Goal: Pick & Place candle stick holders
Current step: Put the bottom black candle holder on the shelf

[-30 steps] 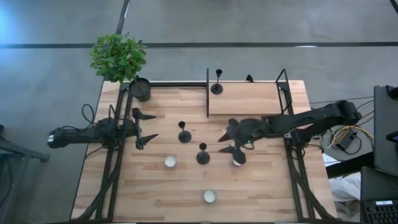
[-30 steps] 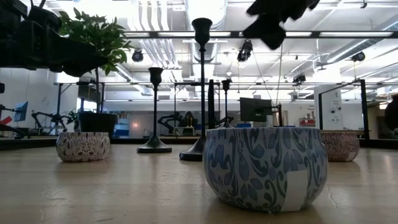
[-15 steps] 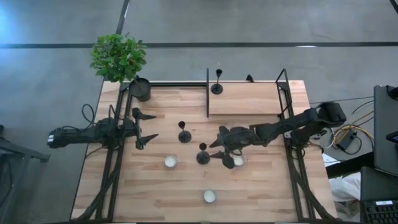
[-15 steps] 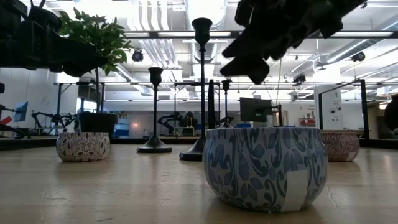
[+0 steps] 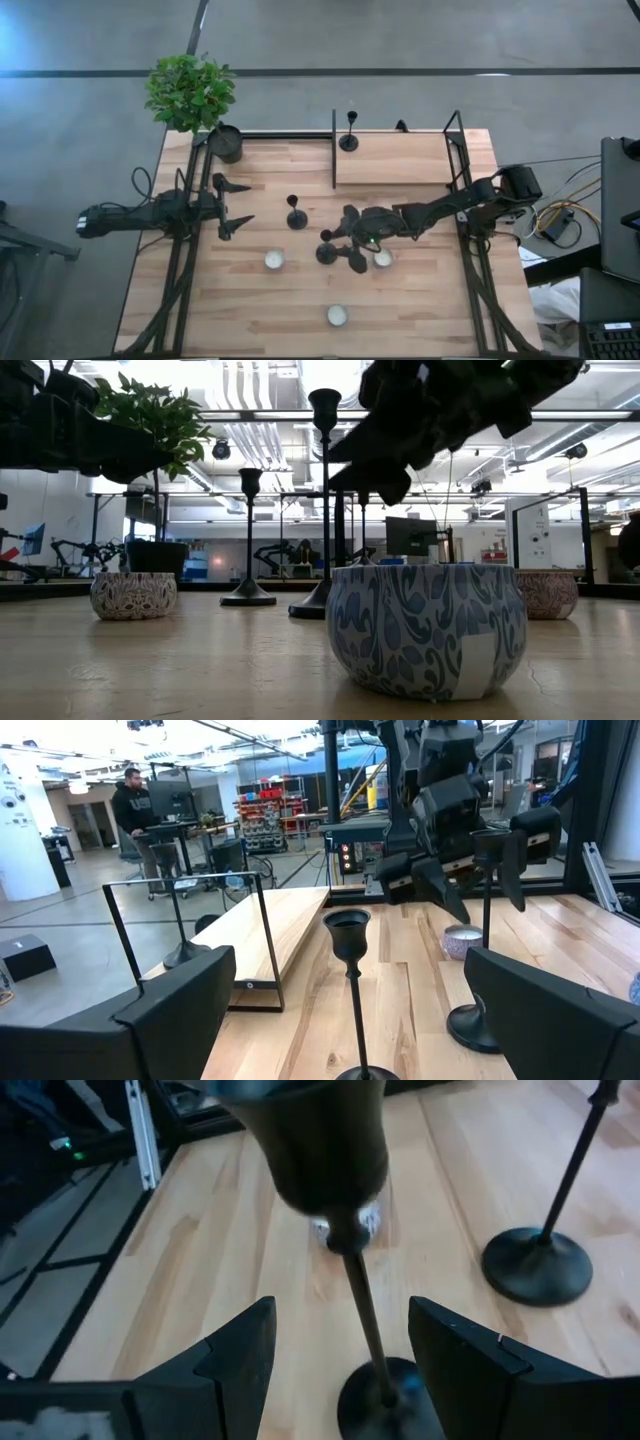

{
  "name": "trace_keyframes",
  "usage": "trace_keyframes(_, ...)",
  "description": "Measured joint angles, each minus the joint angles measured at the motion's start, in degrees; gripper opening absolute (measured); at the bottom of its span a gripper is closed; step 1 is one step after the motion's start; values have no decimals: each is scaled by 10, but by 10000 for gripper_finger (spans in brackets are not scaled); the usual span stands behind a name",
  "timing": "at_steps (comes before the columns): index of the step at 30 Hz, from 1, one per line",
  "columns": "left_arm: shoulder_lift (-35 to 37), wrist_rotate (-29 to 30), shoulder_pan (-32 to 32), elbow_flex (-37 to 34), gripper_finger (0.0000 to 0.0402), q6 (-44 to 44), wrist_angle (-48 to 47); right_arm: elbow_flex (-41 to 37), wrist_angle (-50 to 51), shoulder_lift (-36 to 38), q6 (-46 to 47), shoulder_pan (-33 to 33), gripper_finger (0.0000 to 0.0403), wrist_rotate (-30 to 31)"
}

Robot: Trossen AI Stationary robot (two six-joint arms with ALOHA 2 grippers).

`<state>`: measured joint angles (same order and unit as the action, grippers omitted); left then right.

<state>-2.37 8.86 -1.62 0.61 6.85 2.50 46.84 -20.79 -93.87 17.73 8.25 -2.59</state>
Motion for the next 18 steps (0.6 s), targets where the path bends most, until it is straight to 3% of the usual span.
trace_keyframes(10, 0, 0, 0, 0, 399, 0, 0, 17, 4, 1, -16, -3, 210, 13)
trace_keyframes(14, 0, 0, 0, 0, 399, 0, 0, 20, 4, 1, -16, -4, 172, 13)
trace_keyframes(18, 0, 0, 0, 0, 399, 0, 0, 20, 4, 1, -16, -4, 108, 13)
